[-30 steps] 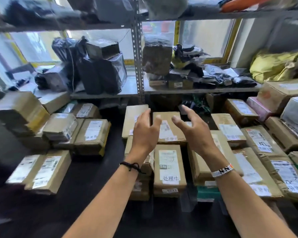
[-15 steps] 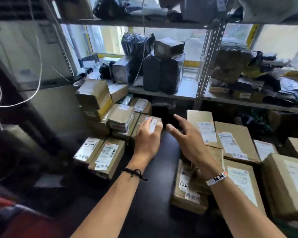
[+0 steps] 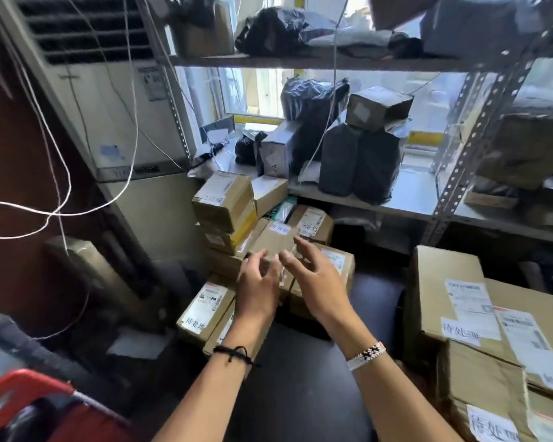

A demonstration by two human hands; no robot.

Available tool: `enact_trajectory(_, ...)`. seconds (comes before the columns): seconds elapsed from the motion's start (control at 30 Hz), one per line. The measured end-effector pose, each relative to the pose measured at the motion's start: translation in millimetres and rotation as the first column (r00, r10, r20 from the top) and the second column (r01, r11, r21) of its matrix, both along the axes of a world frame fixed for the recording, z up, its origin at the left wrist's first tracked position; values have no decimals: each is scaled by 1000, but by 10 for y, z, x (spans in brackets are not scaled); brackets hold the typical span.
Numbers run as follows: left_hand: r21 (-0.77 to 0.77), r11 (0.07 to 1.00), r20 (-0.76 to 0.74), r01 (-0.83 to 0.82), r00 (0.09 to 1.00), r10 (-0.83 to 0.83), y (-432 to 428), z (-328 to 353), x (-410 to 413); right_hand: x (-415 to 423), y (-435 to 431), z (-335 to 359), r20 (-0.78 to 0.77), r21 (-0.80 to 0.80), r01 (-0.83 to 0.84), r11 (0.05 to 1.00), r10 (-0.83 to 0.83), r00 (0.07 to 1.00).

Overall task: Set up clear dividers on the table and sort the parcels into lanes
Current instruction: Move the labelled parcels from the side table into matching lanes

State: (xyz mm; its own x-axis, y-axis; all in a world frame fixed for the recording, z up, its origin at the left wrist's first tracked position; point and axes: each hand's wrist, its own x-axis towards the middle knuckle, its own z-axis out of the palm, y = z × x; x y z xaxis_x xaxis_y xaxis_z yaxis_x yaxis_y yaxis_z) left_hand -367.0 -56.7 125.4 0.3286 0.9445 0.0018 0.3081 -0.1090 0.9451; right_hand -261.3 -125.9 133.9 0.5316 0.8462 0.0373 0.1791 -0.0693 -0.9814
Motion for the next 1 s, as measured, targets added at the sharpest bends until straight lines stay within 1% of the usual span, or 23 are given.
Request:
enact_trajectory(0.1,48,995,11,-87,996,87,316,70,-13,-29,403,76,-85,44,-82,996,85,993)
enact_trajectory(0.2,64,983,73,-172,983,167,582,90,1,51,707,127,-177,67,-141,988,151,973)
enact_trajectory(0.33,71,946,129,-317,943,307,1023,66,-143,43,1060,62,-284,20,-179,984,177,942)
enact_trajectory(0.43,72,917,170,-393,910,377,1572,60,-256,22,1391,15,-308,9,-210,978,202,930)
enact_trajectory(0.6,3,943,174,-333,929,327,2477,15,-211,62,1950,-36,-300,-24,-101,995,89,950)
enact_trajectory(0.7,-24,946,219,-324,921,322,2907,50,-174,63,2313,-62,-293,-53,-74,996,55,954)
enact_trajectory(0.77,-103,955,203,-278,934,294,3093,28,-179,28,2498,-94,-292,-83,-80,993,52,955)
enact_trajectory(0.83,-190,967,190,-170,960,206,3141,-35,-183,-35,2599,-146,-288,-105,-77,991,44,957)
enact_trajectory(0.9,-180,979,189,-100,973,134,3121,-81,-155,-90,2640,-164,-251,-105,-65,992,37,967)
enact_trajectory(1.0,-95,994,284,-50,956,75,3131,36,-80,-156,2652,-25,-197,-26,-36,999,30,980)
